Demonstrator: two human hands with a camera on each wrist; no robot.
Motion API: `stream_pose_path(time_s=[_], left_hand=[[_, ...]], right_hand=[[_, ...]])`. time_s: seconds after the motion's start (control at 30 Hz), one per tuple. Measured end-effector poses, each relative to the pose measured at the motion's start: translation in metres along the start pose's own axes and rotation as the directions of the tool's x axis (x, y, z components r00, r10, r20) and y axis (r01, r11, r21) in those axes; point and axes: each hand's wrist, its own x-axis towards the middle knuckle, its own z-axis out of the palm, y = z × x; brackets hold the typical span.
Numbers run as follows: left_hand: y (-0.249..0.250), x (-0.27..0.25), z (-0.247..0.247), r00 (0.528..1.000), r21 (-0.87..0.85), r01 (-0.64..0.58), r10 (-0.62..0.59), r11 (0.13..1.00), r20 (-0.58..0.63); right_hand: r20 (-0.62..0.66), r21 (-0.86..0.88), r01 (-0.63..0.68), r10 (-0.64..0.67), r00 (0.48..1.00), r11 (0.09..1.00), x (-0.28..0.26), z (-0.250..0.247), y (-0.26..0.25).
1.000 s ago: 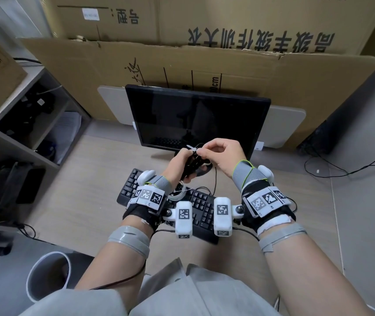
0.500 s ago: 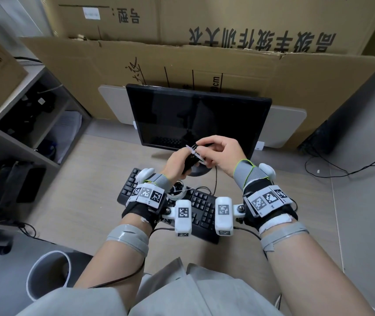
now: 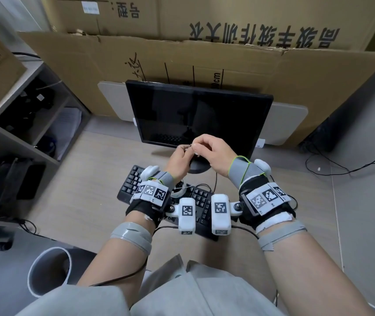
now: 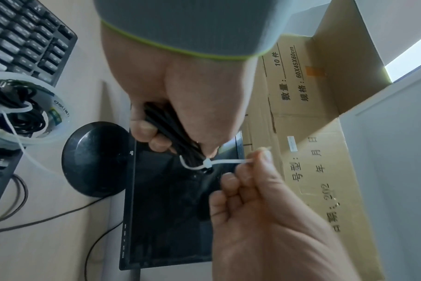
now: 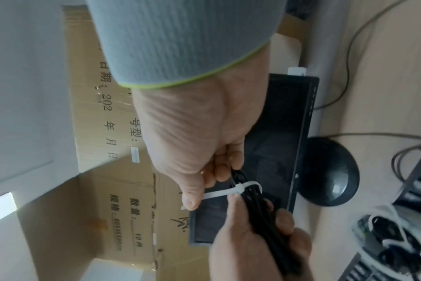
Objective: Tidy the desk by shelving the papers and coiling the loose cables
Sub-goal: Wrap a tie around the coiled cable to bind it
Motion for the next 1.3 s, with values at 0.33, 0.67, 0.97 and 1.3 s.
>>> stream_pose_path(time_s=[0.33,0.67,0.97,1.3], left_hand=[[0.003,-0.001,-0.013,0.996,-0.292,0.003,-0.029,0.956,-0.086],[-0.026,0.006,-0.024,0.984,-0.299,-0.006,-0.047,0.954,-0.17],[-0.066,0.017,-0.06,0.952,-0.184,0.122,-0.167,0.975,-0.256],[-0.116,0.035,-0.093,0.841,-0.163,0.531,-0.494,0.831,0.22]], right_hand=[[-0.082,0.479,-0.007,0.053,0.995,0.878,0.001,0.003,-0.008],[0.036,0.275,-0.136,0.131,0.991,0.952,-0.003,0.019,-0.001],[0.054,0.239,-0.184,0.176,0.983,0.953,0.019,0.061,0.005],[-0.292,0.175,-0.611,0.634,0.716,0.772,0.041,0.13,0.084]])
